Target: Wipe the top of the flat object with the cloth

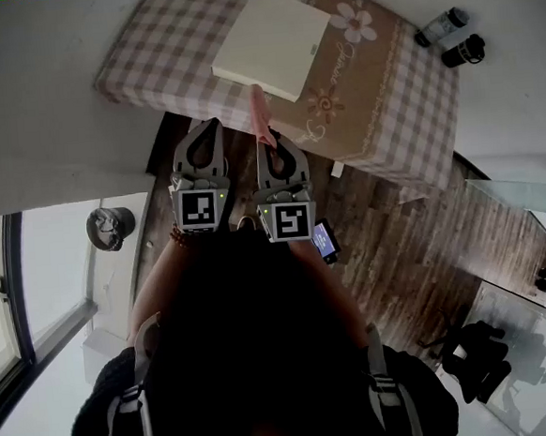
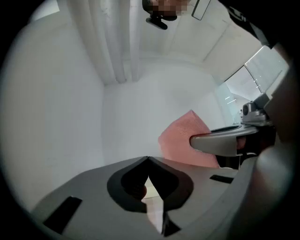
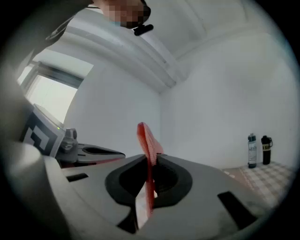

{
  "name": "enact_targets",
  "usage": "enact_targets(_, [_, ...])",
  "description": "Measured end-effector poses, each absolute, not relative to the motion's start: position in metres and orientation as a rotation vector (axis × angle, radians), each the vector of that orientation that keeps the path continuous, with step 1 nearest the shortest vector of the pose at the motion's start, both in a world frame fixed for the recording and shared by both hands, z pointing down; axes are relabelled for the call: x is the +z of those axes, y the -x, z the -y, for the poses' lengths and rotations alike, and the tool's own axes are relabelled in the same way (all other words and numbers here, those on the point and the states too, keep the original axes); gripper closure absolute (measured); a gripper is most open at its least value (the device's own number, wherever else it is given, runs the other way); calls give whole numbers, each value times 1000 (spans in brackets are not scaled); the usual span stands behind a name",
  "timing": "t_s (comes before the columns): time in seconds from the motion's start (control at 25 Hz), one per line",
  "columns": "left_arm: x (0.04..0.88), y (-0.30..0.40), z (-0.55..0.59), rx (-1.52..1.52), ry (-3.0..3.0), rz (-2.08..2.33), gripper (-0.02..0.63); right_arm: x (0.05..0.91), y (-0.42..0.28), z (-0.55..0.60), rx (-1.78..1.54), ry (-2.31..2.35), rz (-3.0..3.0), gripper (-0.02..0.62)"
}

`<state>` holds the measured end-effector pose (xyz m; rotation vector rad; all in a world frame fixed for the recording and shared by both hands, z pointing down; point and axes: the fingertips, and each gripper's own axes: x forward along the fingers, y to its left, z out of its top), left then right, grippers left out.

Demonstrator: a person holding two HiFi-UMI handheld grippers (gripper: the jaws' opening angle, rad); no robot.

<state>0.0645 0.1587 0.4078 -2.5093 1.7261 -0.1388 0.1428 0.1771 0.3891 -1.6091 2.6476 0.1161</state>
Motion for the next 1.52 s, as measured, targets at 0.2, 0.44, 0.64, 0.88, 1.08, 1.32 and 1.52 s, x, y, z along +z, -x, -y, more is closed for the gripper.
enact_targets(0.2, [410, -50, -119, -120, 2530, -1711, 611, 401, -133, -144, 46, 1590, -2703, 578])
enact_targets(0.44, [418, -30, -66, -86, 2599, -1637, 600, 402, -133, -88, 95, 1654, -2749, 577])
enact_targets(0.64, [427, -7, -20, -104, 2698, -1503, 595, 397, -128, -34, 182, 1694, -2838, 577])
enact_targets(0.88, [452, 13, 20, -97, 2818, -1405, 595, 405, -134, 10, 265, 1806, -2906, 577])
enact_targets(1.08, [478, 16, 30, -145, 2905, -1318, 594, 409, -139, 51, 411, 1824, -3000, 577])
enact_targets(1.32, [499, 7, 40, -253, 2947, -1162, 578, 414, -155, 112, 588, 1777, -3125, 577])
enact_targets(1.52, [516, 2, 59, -356, 2958, -1111, 531, 432, -159, 180, 797, 1727, -3261, 577])
